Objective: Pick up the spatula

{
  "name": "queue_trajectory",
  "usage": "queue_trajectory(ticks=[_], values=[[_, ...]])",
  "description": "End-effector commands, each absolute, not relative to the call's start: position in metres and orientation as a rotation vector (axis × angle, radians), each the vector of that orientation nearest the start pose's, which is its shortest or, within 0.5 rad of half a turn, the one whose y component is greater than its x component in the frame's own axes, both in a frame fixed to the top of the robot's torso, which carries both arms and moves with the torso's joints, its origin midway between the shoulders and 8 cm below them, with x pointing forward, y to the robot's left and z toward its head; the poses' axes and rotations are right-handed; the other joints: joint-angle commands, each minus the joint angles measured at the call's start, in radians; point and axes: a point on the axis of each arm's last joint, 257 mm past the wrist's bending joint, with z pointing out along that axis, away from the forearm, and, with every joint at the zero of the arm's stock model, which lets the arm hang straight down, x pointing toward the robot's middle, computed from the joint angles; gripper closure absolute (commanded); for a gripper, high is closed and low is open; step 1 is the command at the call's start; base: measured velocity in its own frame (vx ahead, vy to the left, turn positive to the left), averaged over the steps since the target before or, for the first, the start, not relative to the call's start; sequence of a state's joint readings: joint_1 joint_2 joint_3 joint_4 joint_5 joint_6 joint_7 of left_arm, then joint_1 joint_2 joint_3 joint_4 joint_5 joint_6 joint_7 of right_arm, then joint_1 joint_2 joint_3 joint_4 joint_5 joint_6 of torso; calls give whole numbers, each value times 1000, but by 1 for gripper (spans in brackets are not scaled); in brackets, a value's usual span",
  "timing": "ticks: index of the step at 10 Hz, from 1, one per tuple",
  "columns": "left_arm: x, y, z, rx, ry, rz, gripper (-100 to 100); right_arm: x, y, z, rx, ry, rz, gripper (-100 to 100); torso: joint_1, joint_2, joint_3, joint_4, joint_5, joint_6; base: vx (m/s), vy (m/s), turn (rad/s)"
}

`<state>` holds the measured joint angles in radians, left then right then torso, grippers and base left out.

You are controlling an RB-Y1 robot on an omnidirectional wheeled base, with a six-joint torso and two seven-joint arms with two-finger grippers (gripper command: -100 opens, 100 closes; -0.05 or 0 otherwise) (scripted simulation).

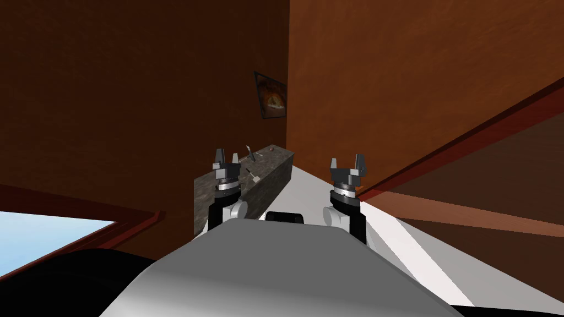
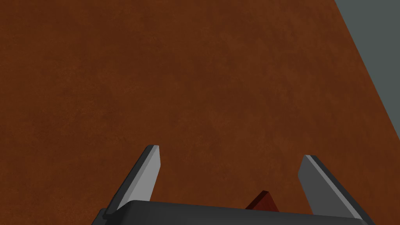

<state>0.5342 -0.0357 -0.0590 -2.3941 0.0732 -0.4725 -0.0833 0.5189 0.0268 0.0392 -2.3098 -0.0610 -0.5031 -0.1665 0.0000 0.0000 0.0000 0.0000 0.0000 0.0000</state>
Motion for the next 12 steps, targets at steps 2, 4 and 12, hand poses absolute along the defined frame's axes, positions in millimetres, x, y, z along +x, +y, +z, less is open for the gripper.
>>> queue_trajectory(ticks=[2, 4, 12], values=[[331, 270, 47, -648, 617, -1311, -100, 336, -278, 32, 765, 488, 1530, 0, 0, 0, 0, 0, 0, 0, 5, -16, -15], [340, 271, 31, -658, 718, -1276, -100, 336, -278, 32, 766, 488, 1530, 0, -1, 0, 0, 0, 0, 0, 6, -39, -18], [362, 300, -32, -759, 992, -1106, -100, 336, -278, 32, 766, 488, 1530, 0, -2, 0, 0, 0, -1, 0, 10, -46, -22]])
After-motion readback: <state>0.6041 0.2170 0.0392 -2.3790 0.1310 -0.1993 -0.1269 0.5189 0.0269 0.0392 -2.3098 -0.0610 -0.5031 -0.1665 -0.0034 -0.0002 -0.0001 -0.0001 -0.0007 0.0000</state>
